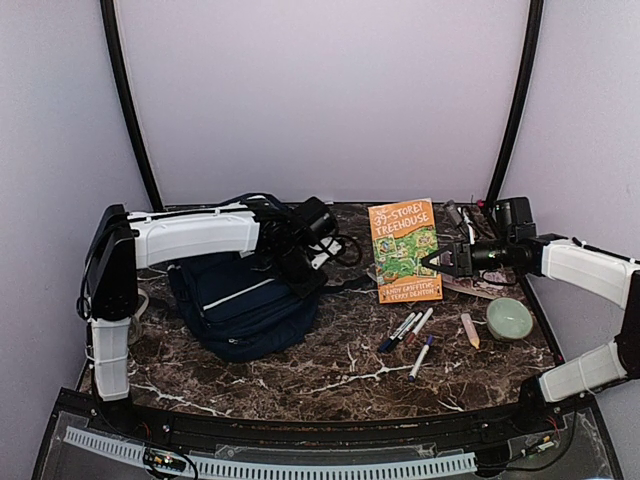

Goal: Pack the student bag
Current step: Pick up the largest pocket of the bag from the student bag.

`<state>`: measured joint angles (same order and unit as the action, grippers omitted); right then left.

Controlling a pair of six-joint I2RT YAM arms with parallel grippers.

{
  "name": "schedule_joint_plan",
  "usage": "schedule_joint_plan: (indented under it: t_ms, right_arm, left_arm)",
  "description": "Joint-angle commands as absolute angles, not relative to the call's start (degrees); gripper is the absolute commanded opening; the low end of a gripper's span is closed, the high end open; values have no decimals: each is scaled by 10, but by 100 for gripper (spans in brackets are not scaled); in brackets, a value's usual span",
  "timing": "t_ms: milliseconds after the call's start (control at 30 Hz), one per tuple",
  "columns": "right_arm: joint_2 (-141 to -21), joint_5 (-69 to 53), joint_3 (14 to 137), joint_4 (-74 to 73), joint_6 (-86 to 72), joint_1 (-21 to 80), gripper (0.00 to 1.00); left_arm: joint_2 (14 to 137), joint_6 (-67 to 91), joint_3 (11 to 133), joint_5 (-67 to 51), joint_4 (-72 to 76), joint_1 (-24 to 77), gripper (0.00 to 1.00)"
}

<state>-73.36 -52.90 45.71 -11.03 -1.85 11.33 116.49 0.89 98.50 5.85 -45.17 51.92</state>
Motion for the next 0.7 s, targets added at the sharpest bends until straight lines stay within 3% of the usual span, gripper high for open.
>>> schedule_joint_plan:
  t_ms: [0, 333, 667]
  right_arm:
    - [-721, -555, 459, -60, -21, 112, 0]
    - [-734, -553, 463, -54, -23, 111, 0]
    - [-744, -559, 462, -49, -29, 111, 0]
  left_arm:
    - [1151, 9, 1034, 60, -460, 523, 0]
    - [1109, 9, 1115, 78, -476, 525, 0]
    - [1130, 20, 993, 106, -445, 530, 0]
